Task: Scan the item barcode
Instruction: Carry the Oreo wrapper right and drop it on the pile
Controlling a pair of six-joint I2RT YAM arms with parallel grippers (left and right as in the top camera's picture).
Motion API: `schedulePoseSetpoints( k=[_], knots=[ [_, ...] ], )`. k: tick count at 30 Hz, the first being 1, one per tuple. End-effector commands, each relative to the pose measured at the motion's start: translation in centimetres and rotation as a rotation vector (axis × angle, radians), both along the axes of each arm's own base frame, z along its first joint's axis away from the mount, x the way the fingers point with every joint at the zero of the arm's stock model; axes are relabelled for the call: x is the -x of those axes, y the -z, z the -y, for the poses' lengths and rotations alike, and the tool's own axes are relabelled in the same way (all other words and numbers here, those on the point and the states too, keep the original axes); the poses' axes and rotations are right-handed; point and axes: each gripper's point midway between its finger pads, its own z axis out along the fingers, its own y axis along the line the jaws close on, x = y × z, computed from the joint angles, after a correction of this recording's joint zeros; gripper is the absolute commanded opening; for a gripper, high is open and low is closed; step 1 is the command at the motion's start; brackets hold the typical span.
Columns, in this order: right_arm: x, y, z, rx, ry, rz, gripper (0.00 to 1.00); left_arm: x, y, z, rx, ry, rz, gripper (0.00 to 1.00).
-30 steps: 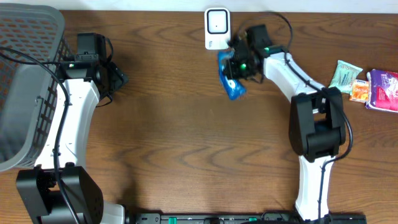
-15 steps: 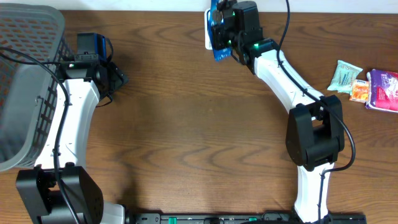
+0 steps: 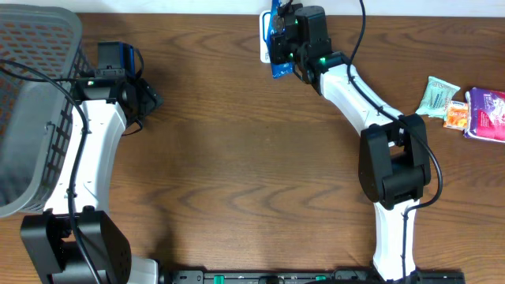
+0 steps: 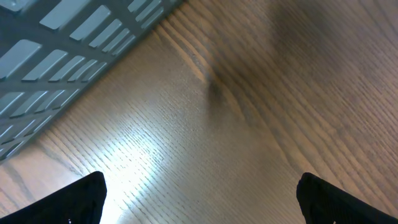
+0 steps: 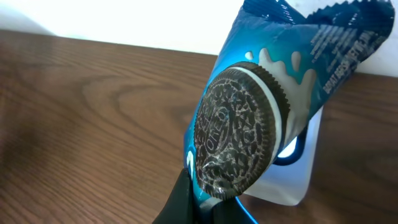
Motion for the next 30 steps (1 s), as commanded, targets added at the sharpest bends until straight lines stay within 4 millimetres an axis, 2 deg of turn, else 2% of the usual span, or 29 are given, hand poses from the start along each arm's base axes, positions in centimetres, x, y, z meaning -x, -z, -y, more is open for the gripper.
schedulePoseSetpoints(
  k=[1,4,6,10,13,16,19,24,26,30],
  knots=[
    [-0.9,-3.3,2.7,-0.054,0.079,0.023,0.01,0.1,0.1,-0.3,-0.007,-0.017,-0.004,0.98],
    [-1.3,-5.4,6.5,-0.077,0.153,0.019,0.01,0.1,0.1,-0.3,-0.007,-0.017,-0.004,0.98],
    [-1.2,-6.6,9.6,-0.067,0.209,0.014,0.01,0.1,0.1,-0.3,-0.007,-0.017,-0.004,0.98],
    [-0.2,-7.1,18.1,0.001,0.390,-0.048,0.01,0.1,0.1,-0.3,-0.007,-0.018,-0.004,0.98],
    [1.6,-5.9,25.1,0.079,0.522,-0.134,0.01,0.1,0.1,-0.3,-0.007,-0.017,-0.004,0.98],
    [3.6,-4.0,30.2,0.158,0.557,-0.224,0.01,0.1,0.1,-0.3,-0.007,-0.017,-0.004,0.98],
    [6.2,-1.7,35.0,0.253,0.607,-0.331,0.01,0.1,0.1,-0.3,-0.007,-0.017,-0.004,0.98],
    [9.4,1.3,40.6,0.347,0.654,-0.461,0.02,0.1,0.1,-0.3,-0.007,-0.017,-0.004,0.98],
    [10.5,2.3,42.6,0.361,0.691,-0.499,0.09,0.1,0.1,-0.3,-0.007,-0.017,-0.004,0.98],
    [11.6,4.1,44.7,0.345,0.732,-0.553,0.45,0.1,0.1,-0.3,-0.007,-0.017,-0.004,0.98]
  ],
)
